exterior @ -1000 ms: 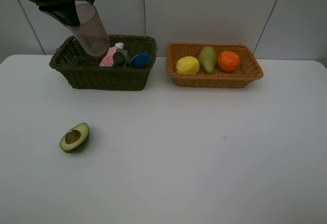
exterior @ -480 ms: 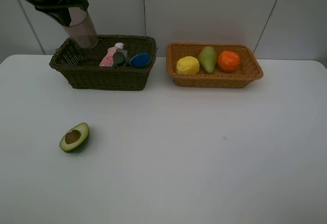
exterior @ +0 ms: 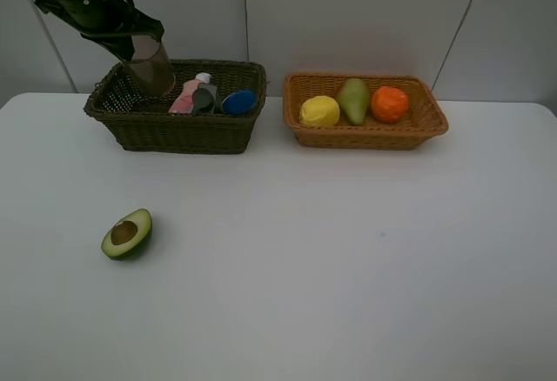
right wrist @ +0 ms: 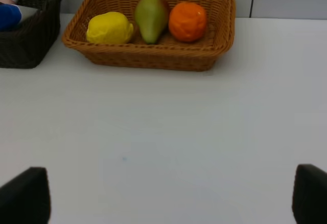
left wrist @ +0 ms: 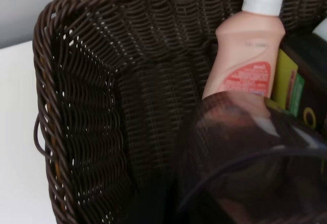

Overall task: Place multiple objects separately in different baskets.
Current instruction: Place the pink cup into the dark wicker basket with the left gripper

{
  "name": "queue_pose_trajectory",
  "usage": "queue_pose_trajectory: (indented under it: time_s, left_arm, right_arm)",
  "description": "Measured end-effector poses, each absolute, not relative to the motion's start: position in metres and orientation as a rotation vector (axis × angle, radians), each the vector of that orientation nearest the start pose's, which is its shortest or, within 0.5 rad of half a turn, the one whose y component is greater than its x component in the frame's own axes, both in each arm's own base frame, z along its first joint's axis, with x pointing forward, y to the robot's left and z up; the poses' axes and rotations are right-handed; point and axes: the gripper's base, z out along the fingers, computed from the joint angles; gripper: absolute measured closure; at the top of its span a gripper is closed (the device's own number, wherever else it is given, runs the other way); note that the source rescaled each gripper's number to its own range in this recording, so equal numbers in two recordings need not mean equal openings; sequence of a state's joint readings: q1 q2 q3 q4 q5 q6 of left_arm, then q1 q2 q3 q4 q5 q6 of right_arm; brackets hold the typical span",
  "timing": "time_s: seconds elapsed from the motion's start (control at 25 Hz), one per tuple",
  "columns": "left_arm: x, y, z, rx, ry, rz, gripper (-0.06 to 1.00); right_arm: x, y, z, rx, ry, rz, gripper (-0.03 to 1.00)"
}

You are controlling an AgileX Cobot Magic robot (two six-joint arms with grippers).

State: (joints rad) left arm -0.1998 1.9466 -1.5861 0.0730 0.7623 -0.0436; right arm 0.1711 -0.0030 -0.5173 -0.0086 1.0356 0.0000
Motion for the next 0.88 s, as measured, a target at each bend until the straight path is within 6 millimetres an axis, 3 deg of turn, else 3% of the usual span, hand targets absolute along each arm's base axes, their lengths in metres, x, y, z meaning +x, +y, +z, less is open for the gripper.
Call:
queue_pose_trajectory:
  time_s: [0.32, 0.88]
  left_arm:
    - [0.437, -0.047, 0.231, 0.111, 2.623, 0.018, 0.94]
    - [0.442, -0.047, 0.21, 0.12, 2.663, 0.025, 0.94]
  right_arm:
    - [-0.006, -0.002, 0.284, -0.171, 1.993, 0.1, -0.03]
    - [-0.006, -0.002, 0.284, -0.171, 1.993, 0.1, -0.03]
